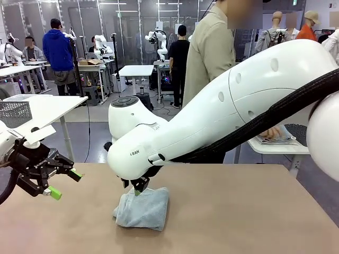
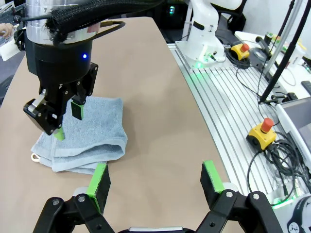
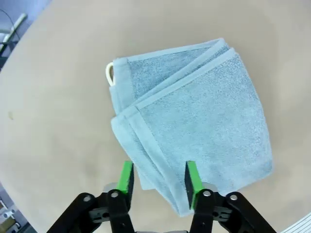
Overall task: Fold the towels and place them in the basket.
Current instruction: When a person lays out a Towel with hook on the table, fold it in half twice.
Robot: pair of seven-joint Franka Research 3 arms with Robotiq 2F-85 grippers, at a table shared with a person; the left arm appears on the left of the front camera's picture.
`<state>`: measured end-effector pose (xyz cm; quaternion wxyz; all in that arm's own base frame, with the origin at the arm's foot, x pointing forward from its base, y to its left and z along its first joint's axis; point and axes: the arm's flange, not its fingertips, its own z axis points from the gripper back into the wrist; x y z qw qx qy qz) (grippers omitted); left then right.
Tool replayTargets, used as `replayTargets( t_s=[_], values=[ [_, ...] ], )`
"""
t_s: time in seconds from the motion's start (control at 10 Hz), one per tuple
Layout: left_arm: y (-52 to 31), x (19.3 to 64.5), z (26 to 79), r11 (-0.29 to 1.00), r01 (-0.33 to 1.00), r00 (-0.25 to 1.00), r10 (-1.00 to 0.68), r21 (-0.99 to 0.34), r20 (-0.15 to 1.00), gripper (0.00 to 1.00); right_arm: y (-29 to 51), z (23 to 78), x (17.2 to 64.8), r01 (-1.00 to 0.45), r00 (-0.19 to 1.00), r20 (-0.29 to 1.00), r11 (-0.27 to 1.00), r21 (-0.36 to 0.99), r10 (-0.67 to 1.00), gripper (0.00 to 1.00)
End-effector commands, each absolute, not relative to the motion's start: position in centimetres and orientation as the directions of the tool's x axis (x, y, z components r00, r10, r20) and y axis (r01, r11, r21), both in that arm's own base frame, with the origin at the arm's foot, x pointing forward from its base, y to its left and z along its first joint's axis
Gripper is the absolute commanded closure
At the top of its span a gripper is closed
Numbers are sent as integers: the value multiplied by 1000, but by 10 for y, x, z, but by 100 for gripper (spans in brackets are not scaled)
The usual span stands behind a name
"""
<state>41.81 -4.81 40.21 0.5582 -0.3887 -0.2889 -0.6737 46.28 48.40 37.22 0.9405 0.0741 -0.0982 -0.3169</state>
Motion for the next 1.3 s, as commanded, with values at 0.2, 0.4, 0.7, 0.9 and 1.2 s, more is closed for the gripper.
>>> replayTargets(
  t_s=[0.2, 0.4, 0.7, 0.9, 1.2],
  values=[
    [-46, 417, 403, -227, 973, -93, -526, -34, 845, 6, 413, 385, 437, 391, 908, 113, 913, 118, -404, 39],
    [-46, 417, 403, -227, 973, -93, -526, -34, 845, 6, 336, 407, 434, 158, 983, 94, 987, 35, -160, 39],
    [-46, 417, 403, -227, 973, -93, -526, -34, 845, 6, 258, 432, 433, 90, 990, 105, 993, 78, -98, 39],
    [-46, 417, 403, -227, 973, -93, -526, -34, 845, 6, 239, 436, 436, 68, 992, 97, 994, 86, -76, 39],
    [-46, 417, 403, -227, 973, -93, -526, -34, 845, 6, 252, 437, 439, 87, 988, 124, 995, 55, -94, 39]
  ],
)
